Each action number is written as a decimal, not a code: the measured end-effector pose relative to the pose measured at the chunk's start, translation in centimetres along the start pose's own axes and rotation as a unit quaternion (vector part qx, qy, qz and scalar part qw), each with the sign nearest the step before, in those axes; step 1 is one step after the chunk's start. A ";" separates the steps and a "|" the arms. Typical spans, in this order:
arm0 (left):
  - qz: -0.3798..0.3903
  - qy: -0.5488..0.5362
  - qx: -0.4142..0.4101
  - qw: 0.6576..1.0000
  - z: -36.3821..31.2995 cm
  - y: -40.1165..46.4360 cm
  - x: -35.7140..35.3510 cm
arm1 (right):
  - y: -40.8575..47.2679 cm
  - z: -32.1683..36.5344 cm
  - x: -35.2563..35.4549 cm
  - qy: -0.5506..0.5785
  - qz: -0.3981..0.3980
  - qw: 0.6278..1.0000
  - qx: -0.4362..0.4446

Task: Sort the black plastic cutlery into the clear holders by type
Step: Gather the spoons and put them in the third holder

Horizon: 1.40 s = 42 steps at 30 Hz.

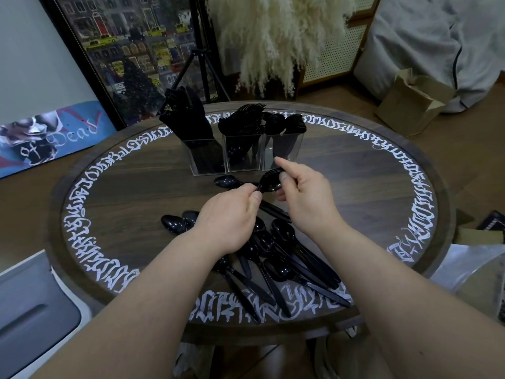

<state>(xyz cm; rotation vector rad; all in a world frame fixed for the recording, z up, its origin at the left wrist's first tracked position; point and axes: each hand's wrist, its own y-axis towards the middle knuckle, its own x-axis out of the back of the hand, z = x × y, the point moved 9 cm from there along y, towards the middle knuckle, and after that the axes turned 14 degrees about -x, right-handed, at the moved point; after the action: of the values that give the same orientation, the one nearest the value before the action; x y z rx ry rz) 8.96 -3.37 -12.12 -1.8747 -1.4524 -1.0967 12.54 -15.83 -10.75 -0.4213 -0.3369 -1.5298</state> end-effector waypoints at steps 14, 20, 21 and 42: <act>-0.159 0.122 -0.077 0.977 -3.4 1.1 6.3 | 0.2 3.9 9.7 0.144 -0.066 0.986 0.041; -0.119 0.238 -0.079 0.961 -4.2 7.0 10.0 | 2.6 10.2 16.5 0.023 -0.207 0.959 0.191; -0.094 0.260 -0.081 0.957 -4.3 8.0 9.6 | 3.4 10.9 16.3 -0.005 -0.206 0.957 0.205; 0.014 0.319 -0.090 0.943 -1.8 14.9 5.8 | 10.5 9.2 9.0 -0.192 -0.118 0.936 0.270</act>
<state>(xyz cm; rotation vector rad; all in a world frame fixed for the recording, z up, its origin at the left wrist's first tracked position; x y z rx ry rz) 23.24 -6.01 -5.13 -1.4287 -0.9710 -1.6690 23.63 -19.61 1.01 -0.2419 -1.1193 -1.5035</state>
